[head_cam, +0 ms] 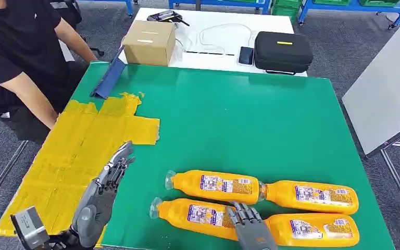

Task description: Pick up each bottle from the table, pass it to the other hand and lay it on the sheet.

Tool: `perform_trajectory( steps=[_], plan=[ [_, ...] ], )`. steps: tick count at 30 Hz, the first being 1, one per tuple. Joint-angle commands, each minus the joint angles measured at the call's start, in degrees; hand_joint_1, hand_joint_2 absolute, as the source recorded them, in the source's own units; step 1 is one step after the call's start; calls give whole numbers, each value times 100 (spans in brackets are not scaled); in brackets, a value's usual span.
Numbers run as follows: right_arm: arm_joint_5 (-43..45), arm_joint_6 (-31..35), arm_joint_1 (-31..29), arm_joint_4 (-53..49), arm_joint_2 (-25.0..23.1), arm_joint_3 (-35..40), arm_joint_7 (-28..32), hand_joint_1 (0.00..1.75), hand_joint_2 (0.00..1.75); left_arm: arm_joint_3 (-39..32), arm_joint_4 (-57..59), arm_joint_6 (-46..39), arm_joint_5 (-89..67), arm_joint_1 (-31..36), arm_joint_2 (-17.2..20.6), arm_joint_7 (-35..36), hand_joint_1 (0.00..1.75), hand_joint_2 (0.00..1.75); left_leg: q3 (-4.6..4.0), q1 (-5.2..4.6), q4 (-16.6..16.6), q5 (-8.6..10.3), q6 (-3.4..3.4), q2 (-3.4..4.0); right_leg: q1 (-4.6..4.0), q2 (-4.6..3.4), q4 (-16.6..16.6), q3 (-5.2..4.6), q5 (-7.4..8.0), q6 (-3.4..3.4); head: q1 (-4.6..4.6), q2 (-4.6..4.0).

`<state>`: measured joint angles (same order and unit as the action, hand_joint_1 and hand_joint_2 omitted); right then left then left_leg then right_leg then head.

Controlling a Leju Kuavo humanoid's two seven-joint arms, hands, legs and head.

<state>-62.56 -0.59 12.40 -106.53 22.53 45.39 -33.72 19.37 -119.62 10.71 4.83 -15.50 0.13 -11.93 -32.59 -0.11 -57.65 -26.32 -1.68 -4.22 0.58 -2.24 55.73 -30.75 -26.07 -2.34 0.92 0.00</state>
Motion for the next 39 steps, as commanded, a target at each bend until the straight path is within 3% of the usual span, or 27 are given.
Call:
perform_trajectory(
  steps=[1,2,3,4,9,13,28,31,33,34,36,39],
  plan=[
    [830,-260,-205,638,339,304,329,0,175,-63,367,47,62,165,-5,-31,0,0,20,0,12,1,11,34,-5,19,-15,24,1,8,0,0],
    [869,-361,-266,702,402,355,378,0,175,-49,383,68,85,205,-2,-14,0,0,16,0,11,2,9,26,-4,16,-13,19,2,7,0,0],
    [1112,-537,-321,783,471,408,544,35,175,-27,419,95,109,259,8,14,0,0,11,-2,8,2,6,17,-1,11,-9,12,2,4,0,0],
    [1367,-687,-396,901,597,465,714,175,175,5,463,124,149,335,17,46,0,0,17,0,11,3,9,30,-4,16,-14,19,4,7,0,0],
    [2013,-588,-381,1148,721,494,1167,175,175,9,620,129,176,338,57,-46,0,0,40,-1,16,6,8,20,-4,25,-23,33,2,6,-2,0],
    [1999,-540,-428,1059,695,588,1003,175,175,-3,583,139,152,290,57,-81,0,0,43,-1,11,-3,10,23,-5,24,-18,-10,-1,7,2,0],
    [2063,-633,-481,1091,745,713,979,175,175,-30,620,131,160,271,51,-98,0,0,50,0,5,-8,6,16,-6,13,-13,2,-3,3,-2,0],
    [2265,-122,-301,1006,546,502,899,175,175,-66,587,108,170,195,32,-90,0,0,57,0,15,-3,10,24,-7,27,-24,11,-2,7,0,0],
    [2801,642,-2,773,224,167,921,175,175,-156,457,-177,71,9,-30,81,0,0,58,1,9,-7,8,15,-8,21,-17,6,-4,5,0,0],
    [3124,1366,230,518,-26,0,1128,175,175,-206,332,-344,39,-181,-46,81,0,0,55,3,9,-7,12,21,-10,27,-17,4,-5,8,0,0],
    [3561,2220,479,15,-317,-115,1623,175,175,-314,163,-531,93,-475,-90,88,0,0,47,0,4,-11,8,18,-6,13,-9,-2,-6,6,0,0],
    [4032,2901,755,-783,-613,-372,2258,175,175,-514,28,-650,292,-819,-213,59,0,0,36,0,-3,-24,14,44,-7,6,4,34,-18,12,0,0]
  ],
)
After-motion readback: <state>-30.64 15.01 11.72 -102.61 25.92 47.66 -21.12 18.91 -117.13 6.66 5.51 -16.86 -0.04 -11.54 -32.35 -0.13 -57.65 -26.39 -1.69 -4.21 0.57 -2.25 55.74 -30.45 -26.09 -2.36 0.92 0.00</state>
